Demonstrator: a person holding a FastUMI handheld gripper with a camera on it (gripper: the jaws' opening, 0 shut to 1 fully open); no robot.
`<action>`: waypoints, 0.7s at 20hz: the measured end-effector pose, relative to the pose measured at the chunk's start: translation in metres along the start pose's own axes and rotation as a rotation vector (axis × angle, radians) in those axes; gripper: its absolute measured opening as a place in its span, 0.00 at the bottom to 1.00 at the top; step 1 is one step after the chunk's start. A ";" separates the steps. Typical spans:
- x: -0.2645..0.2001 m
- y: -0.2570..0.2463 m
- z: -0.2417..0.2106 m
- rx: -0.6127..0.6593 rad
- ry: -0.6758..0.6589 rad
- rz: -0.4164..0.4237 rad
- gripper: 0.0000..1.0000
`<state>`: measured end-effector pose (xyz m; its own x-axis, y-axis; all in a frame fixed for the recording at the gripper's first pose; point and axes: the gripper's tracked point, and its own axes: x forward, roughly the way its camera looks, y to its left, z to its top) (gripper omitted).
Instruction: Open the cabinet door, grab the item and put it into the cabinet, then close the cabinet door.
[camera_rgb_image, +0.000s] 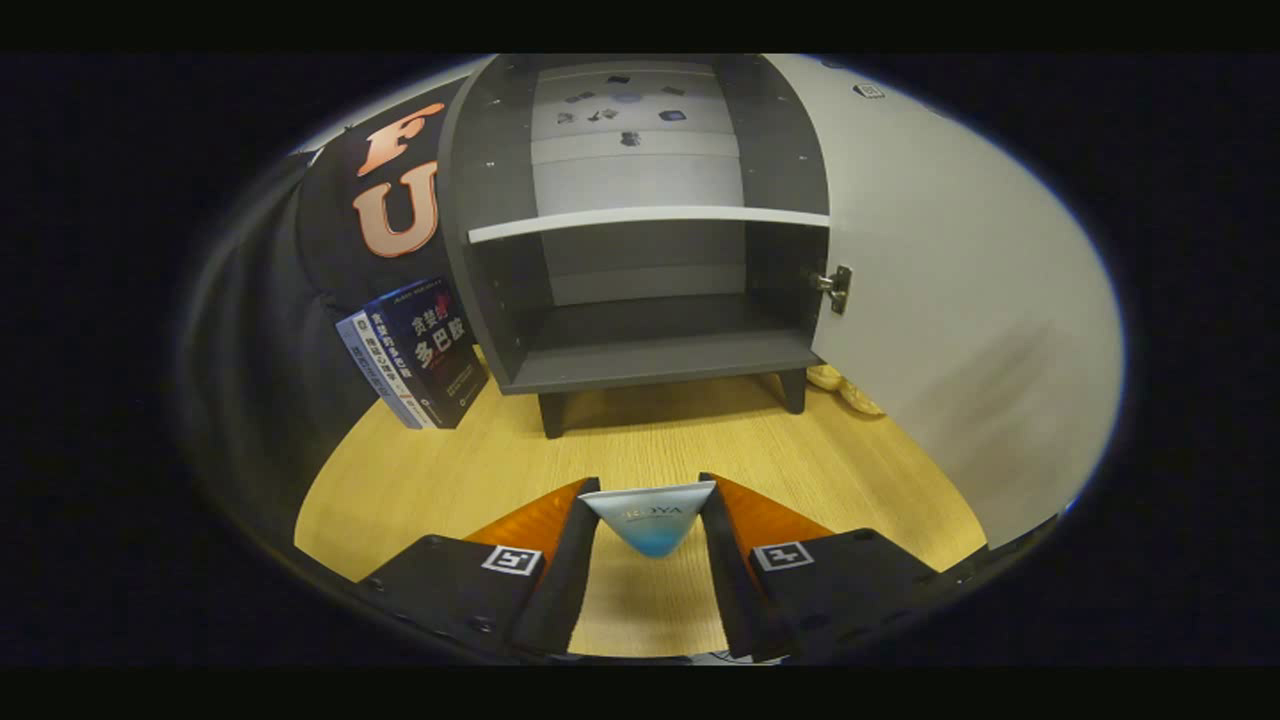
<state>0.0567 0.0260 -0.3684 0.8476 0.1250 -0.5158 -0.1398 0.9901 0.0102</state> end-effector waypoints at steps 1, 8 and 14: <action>-0.004 0.002 0.013 -0.001 -0.008 0.005 0.63; -0.036 0.014 0.129 -0.044 -0.093 0.020 0.63; -0.054 0.032 0.208 -0.061 -0.158 0.055 0.63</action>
<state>0.1125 0.0644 -0.1619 0.9071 0.1916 -0.3748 -0.2144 0.9765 -0.0196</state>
